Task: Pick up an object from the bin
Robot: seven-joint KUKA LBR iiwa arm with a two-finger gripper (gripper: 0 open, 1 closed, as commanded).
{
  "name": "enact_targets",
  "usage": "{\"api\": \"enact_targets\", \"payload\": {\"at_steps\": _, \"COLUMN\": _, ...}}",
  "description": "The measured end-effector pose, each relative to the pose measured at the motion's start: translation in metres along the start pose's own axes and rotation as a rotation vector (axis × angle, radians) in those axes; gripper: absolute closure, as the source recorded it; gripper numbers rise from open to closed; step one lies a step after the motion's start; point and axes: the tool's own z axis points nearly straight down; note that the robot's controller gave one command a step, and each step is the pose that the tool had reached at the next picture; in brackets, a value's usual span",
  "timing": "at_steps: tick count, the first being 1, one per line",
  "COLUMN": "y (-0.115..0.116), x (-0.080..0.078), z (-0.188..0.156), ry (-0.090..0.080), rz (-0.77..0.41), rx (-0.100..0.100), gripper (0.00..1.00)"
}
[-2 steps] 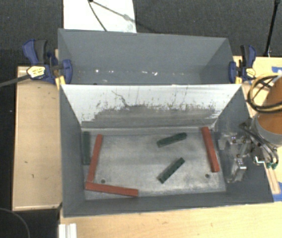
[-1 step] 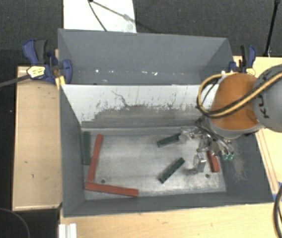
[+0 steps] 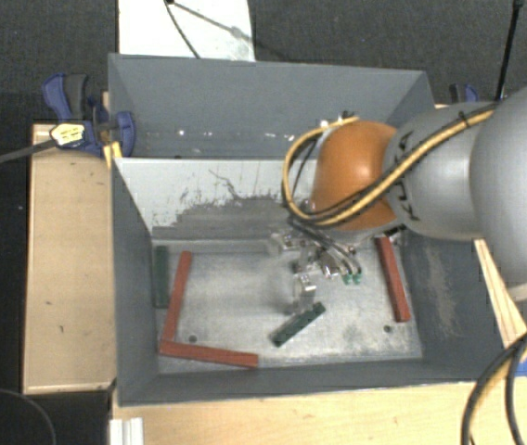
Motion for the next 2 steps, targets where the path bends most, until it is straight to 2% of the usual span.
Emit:
{"api": "enact_targets", "payload": {"at_steps": 1, "y": -0.0547, "x": 0.0176, "z": -0.0001, "ry": 0.008, "rz": -0.273, "rx": 0.004, "gripper": 0.0}}
{"api": "enact_targets", "payload": {"at_steps": 2, "y": -0.053, "x": 0.0171, "z": -0.0004, "ry": 0.007, "rz": -0.278, "rx": 0.003, "gripper": 1.0}}
